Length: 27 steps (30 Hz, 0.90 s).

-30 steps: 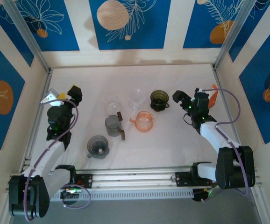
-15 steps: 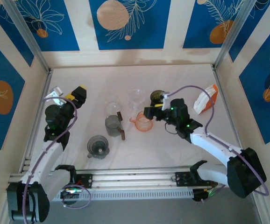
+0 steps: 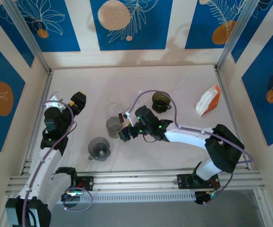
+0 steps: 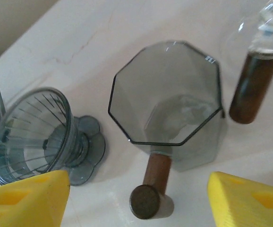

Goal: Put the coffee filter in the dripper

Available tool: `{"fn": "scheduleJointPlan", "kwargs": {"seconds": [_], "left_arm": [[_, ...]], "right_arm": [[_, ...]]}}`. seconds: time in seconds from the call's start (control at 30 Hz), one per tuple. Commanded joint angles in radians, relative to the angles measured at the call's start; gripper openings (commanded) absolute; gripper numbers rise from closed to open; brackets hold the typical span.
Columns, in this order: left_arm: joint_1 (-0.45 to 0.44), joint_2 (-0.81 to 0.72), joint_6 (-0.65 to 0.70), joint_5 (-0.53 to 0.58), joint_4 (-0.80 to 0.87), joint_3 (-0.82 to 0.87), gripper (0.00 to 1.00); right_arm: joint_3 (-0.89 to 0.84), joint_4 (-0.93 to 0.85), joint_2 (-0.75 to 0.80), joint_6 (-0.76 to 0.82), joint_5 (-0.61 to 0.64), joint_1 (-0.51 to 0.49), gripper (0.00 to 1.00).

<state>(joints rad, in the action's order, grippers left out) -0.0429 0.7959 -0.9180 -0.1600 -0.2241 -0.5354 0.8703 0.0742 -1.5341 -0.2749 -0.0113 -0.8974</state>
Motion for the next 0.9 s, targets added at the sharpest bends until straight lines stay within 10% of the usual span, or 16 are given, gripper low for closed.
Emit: {"fn": "scheduleJointPlan", "kwargs": {"seconds": [0.0, 0.6, 0.87], "left_arm": [[0.022, 0.005, -0.070, -0.103, -0.083, -0.007, 1.00], [0.038, -0.011, -0.092, -0.107, 0.034, -0.027, 1.00], [0.024, -0.019, 0.065, -0.171, 0.238, -0.127, 1.00]], "right_arm": [[0.041, -0.036, -0.039, 0.022, 0.012, -0.017, 0.75], [0.065, -0.119, -0.092, 0.041, 0.082, -0.066, 0.28], [-0.044, -0.190, 0.044, 0.016, 0.139, -0.073, 0.22]]}}
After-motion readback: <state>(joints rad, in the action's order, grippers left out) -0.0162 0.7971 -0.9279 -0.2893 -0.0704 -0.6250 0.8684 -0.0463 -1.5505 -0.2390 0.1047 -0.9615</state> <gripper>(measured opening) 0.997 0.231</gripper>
